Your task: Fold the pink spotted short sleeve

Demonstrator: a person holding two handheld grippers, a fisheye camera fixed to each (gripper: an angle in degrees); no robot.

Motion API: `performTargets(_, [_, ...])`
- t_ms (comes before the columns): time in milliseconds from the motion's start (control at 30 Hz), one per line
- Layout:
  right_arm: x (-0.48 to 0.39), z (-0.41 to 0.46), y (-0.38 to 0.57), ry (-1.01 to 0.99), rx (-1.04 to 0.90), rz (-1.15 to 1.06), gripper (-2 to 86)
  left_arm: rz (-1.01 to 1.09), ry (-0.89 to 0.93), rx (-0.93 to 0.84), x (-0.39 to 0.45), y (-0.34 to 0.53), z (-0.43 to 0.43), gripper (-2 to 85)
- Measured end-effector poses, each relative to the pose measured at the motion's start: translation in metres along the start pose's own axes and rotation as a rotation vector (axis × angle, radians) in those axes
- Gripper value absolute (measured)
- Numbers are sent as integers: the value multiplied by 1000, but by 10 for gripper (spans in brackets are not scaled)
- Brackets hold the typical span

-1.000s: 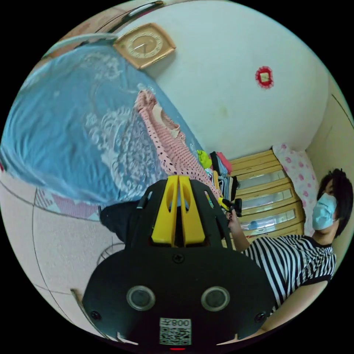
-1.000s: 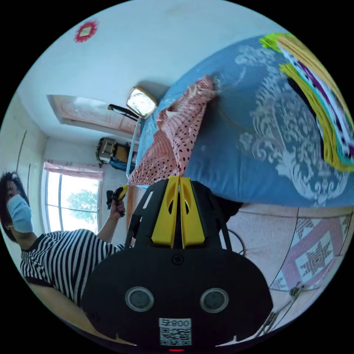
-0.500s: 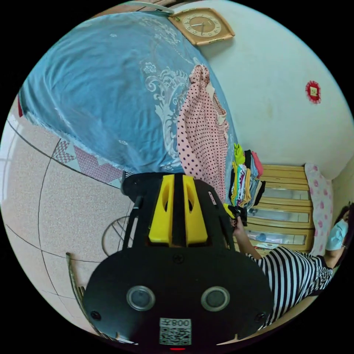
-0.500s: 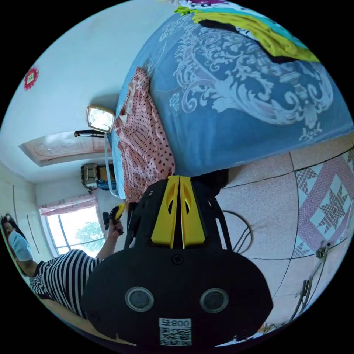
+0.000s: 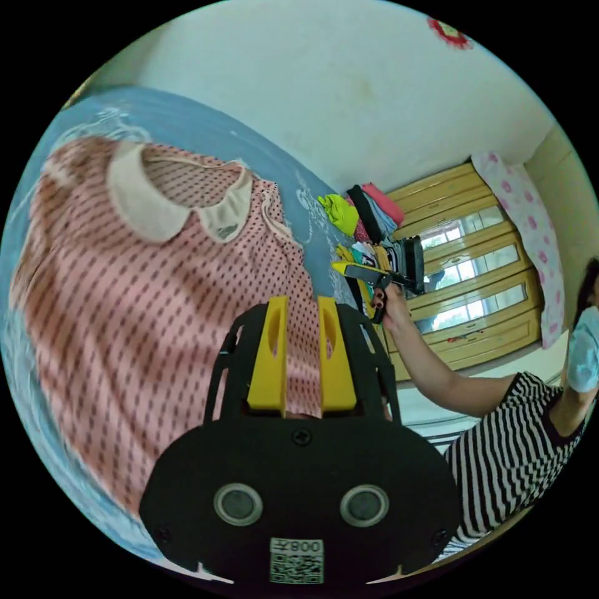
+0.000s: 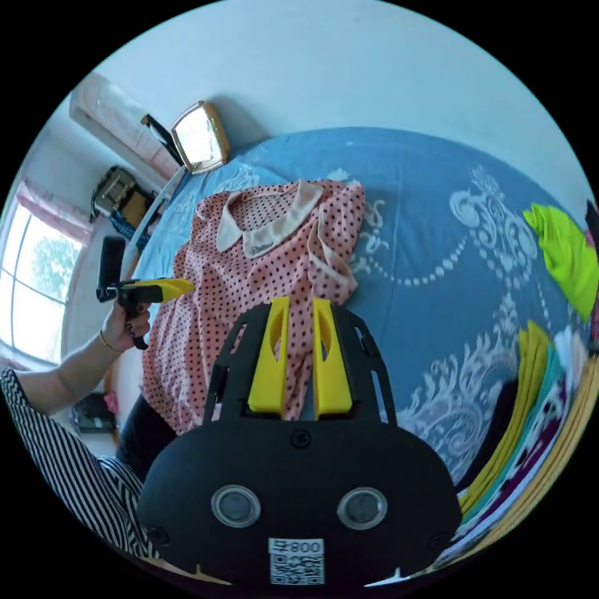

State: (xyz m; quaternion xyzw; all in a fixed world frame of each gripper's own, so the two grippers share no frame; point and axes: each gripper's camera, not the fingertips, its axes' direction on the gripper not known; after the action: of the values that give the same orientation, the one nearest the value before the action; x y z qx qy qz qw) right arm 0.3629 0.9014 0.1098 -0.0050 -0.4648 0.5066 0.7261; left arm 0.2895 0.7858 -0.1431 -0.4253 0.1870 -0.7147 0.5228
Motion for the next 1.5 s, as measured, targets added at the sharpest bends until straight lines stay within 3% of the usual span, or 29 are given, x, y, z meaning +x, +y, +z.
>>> performTargets(233, [-21, 35, -82, 180, -130, -155, 78, 9, -12, -46, 0, -123, 98, 75])
performTargets(300, [-19, 47, -92, 243, -202, -156, 34, -3, -46, -83, -2, -134, 114, 73])
performTargets(400, [-11, 31, -94, 295, -147, -127, 13, -4, -64, -66, -2, -140, 115, 71])
performTargets(533, [29, -12, -85, 56, 9, 59, 8, 5, -119, 47, 1, -127, 66, 71])
performTargets(600, [71, -32, -69, -223, 122, 221, 8, -14, -193, 117, -3, -115, 32, 72])
performTargets(733, [119, -37, -42, -398, 204, 453, 15, -144, -437, 274, -22, -98, -45, 82])
performTargets(833, [125, -45, -36, -435, 282, 493, 38, -202, -481, 307, -35, -110, -69, 103])
performTargets(933, [109, -56, -59, -361, 249, 447, 75, -207, -527, 271, -40, -140, -63, 115])
performTargets(1100, [70, -76, -131, -57, 174, 291, 83, -258, -656, 156, -53, -190, -40, 103])
performTargets(1333, [43, -64, -213, 129, 62, 149, 76, -233, -676, 199, -41, -216, -44, 94])
performTargets(1433, [46, -43, -242, 245, -75, 147, 54, -225, -716, 163, -37, -226, -41, 92])
performTargets(1500, [51, -56, -250, 210, -23, 173, 55, -217, -713, 235, -27, -228, -48, 93])
